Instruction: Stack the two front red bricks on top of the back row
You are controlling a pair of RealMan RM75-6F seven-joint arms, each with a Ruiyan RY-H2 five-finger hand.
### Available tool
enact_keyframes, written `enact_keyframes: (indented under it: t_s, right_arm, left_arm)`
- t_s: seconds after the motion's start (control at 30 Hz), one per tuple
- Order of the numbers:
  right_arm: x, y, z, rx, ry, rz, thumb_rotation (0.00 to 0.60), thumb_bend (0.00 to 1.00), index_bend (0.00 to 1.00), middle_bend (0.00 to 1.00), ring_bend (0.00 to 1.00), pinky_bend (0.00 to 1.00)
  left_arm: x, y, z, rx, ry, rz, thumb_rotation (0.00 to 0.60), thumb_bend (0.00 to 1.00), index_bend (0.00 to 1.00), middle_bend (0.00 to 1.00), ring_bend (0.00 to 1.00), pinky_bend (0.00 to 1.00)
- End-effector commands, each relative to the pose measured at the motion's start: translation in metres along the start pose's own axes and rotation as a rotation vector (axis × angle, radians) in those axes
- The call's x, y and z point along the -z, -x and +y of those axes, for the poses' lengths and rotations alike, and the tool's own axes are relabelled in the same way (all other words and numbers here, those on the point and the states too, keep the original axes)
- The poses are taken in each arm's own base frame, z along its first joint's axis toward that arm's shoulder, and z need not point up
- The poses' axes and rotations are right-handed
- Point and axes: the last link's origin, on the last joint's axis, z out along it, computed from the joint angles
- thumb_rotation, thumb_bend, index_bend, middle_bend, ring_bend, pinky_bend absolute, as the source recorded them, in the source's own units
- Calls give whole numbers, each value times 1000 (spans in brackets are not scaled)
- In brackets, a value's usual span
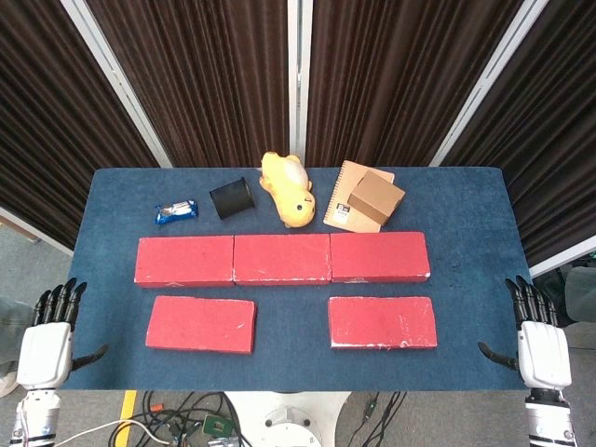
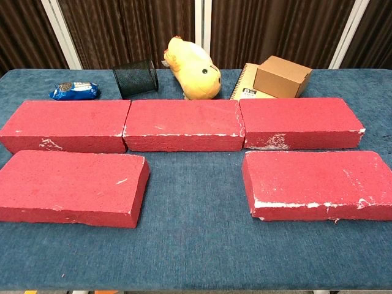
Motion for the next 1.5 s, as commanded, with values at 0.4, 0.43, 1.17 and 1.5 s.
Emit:
enact_keyframes:
  t_s: [0.4,0.43,1.17,1.5]
  right_arm:
    - [-4,-1,-3,57,-28,-46,600,0,0,0,0,0]
    - [-5,0,-4,67,-33,-55,600,0,0,0,0,0]
    - [-37,49,-27,205,-154,-310,600,0,0,0,0,0]
    - [-57,73,-47,221,-218,-388,600,0,0,0,0,0]
  left_arm:
    - [-4,7,20,41,101,-96,600,0,45,0,0,0]
    - [-5,8,23,45,112,-108,600,0,44,0,0,0]
    - [-36,44,94,108,296,-476,600,0,15,0,0,0]
    - [-51,56,108,62,318,-529,600,0,8,0,0,0]
